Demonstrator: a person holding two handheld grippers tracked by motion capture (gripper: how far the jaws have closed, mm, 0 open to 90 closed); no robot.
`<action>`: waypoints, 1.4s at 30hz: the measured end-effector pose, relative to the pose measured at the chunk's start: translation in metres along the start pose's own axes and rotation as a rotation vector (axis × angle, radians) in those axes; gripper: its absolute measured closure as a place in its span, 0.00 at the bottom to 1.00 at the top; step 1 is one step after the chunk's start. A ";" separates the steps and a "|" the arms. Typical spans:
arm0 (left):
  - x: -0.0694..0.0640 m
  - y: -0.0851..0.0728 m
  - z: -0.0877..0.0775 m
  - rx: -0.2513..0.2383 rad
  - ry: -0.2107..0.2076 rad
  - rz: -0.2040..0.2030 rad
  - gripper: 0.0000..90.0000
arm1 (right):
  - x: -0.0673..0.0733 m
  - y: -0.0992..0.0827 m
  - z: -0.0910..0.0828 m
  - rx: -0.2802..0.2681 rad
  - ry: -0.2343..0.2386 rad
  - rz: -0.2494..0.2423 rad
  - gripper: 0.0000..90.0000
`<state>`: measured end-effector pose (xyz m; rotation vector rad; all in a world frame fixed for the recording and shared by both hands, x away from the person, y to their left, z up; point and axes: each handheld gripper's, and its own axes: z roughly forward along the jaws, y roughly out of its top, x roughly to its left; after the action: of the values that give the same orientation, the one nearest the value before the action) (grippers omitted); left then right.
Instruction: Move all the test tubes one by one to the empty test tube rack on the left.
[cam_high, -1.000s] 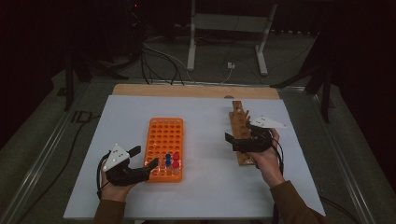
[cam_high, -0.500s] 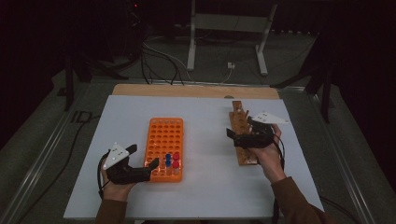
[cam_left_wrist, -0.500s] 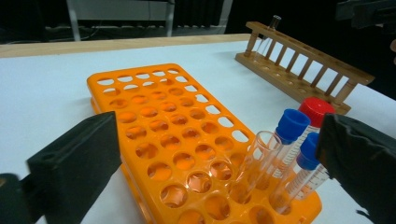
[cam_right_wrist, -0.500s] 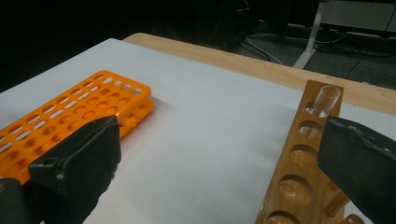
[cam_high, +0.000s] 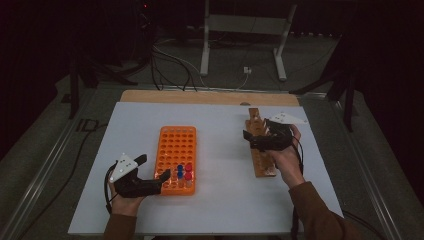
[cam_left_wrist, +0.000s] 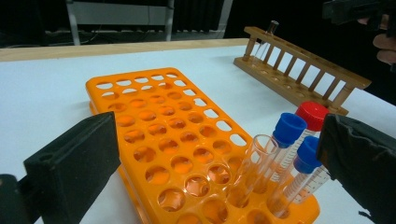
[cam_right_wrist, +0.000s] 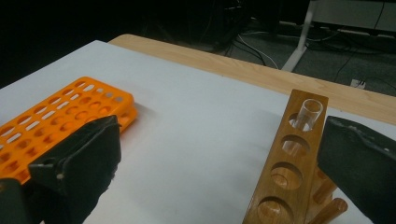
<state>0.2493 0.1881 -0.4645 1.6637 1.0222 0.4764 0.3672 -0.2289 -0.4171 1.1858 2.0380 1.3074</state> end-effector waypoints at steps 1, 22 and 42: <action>0.000 0.000 0.000 -0.001 -0.002 0.000 0.01 | -0.001 0.001 0.001 0.002 -0.001 0.004 0.00; 0.001 -0.003 0.001 -0.015 -0.029 -0.026 0.01 | -0.029 0.020 0.016 -0.023 0.002 0.098 0.00; 0.003 -0.004 0.001 -0.018 -0.039 -0.052 0.01 | -0.049 0.024 0.041 0.023 -0.059 0.098 0.11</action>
<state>0.2501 0.1897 -0.4693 1.6205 1.0266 0.4167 0.4333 -0.2449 -0.4179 1.3339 1.9799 1.2813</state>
